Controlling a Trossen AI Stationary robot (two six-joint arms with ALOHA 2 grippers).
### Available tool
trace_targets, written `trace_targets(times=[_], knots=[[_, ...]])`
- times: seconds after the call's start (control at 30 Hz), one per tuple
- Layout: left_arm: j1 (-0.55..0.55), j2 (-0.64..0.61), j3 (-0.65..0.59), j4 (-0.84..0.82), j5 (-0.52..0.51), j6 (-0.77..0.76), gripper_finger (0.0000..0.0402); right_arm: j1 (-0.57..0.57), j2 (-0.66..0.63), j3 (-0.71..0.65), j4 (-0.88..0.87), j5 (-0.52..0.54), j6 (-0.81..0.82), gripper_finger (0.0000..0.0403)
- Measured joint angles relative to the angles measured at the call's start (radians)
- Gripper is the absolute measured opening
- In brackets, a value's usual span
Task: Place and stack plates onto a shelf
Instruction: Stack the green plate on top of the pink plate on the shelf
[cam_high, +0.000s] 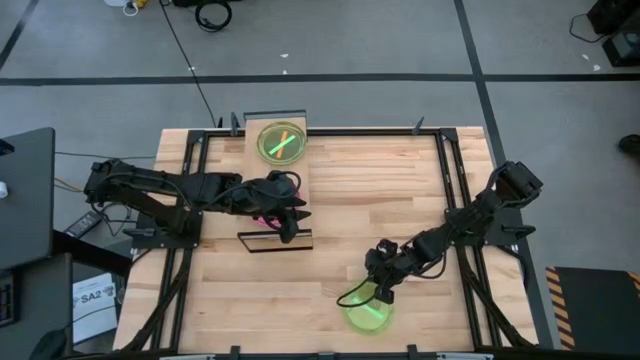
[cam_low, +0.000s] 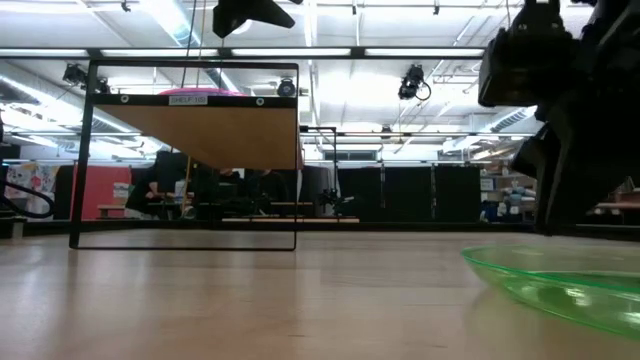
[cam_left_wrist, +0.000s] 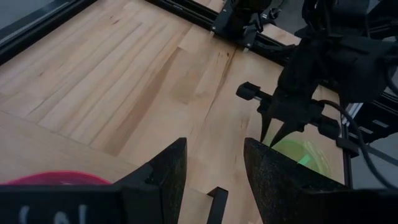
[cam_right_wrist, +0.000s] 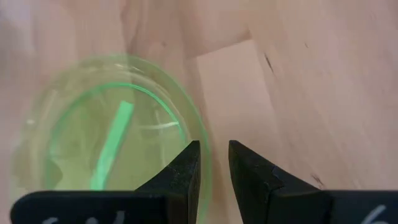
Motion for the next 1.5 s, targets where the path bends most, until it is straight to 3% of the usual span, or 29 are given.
trace_targets(times=[0.2, 0.6, 1.0, 1.5], knots=[[0.000, 0.000, 0.000, 0.001, 0.000, 0.000, 0.0167, 0.003, 0.036, -0.004, 0.003, -0.065, 0.000, 0.0090], [0.000, 0.000, 0.000, 0.001, 0.000, 0.000, 0.0167, 0.003, 0.037, -0.004, -0.013, -0.057, 0.000, 0.0086], [0.000, 0.000, 0.000, 0.001, 0.000, 0.000, 0.0167, 0.003, 0.036, -0.004, -0.025, -0.071, 0.000, 0.0009], [0.000, 0.000, 0.000, 0.000, 0.004, 0.000, 0.0167, -0.011, 0.036, -0.004, 0.035, -0.073, -0.005, 0.0005]])
